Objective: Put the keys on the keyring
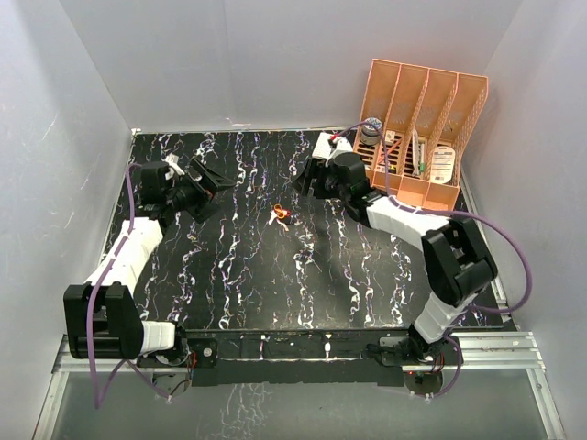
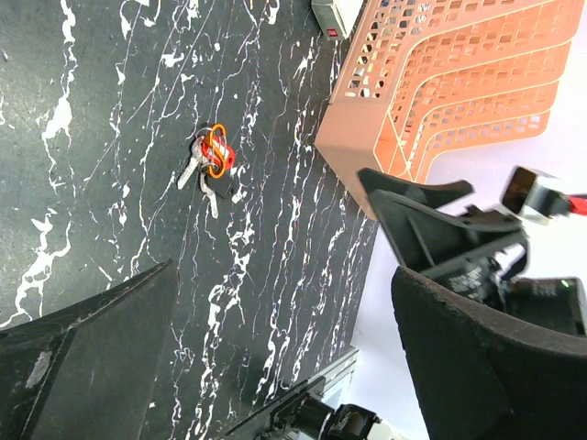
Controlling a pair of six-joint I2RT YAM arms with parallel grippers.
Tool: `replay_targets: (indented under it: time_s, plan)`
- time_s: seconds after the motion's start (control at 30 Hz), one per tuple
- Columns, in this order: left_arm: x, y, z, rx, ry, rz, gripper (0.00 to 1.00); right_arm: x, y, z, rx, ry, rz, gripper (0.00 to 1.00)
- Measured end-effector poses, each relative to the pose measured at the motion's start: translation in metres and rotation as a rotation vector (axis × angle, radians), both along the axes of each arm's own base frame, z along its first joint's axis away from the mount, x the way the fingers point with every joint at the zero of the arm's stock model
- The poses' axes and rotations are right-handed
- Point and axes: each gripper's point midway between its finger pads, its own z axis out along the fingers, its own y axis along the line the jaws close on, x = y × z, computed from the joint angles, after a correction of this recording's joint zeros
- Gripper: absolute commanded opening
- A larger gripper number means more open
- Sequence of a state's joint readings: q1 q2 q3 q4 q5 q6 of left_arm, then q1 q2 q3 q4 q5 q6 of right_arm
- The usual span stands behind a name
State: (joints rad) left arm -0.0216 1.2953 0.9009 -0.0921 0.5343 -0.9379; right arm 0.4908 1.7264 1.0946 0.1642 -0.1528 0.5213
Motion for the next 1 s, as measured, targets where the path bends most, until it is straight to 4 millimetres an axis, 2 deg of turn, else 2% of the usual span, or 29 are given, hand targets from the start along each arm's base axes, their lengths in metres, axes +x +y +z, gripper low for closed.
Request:
replay_targets:
  time_s: [0.13, 0.2, 0.23, 0.5, 0.67, 1.0]
  plan:
    - [0.004, 0.0, 0.003, 0.009, -0.007, -0.004, 0.99, 0.001, -0.011, 0.038, 0.009, -0.102, -0.048, 0.74]
    - [0.004, 0.001, 0.004, 0.012, -0.009, -0.005, 0.99, 0.0, -0.019, 0.054, 0.007, -0.146, -0.077, 0.96]
    - [0.004, 0.001, 0.004, 0.014, -0.009, -0.005, 0.99, -0.001, -0.023, 0.062, 0.008, -0.166, -0.093, 0.98]
    - [0.005, 0.002, 0.003, 0.023, -0.011, 0.0, 0.99, -0.003, -0.07, 0.109, -0.025, -0.282, -0.311, 0.98]
    - [0.005, 0.002, 0.004, 0.024, -0.012, 0.002, 0.99, -0.003, -0.088, 0.11, -0.059, -0.28, -0.397, 0.98]
    - [0.008, 0.004, 0.009, 0.029, -0.023, 0.009, 0.99, -0.005, -0.094, 0.1, -0.101, -0.252, -0.413, 0.98]
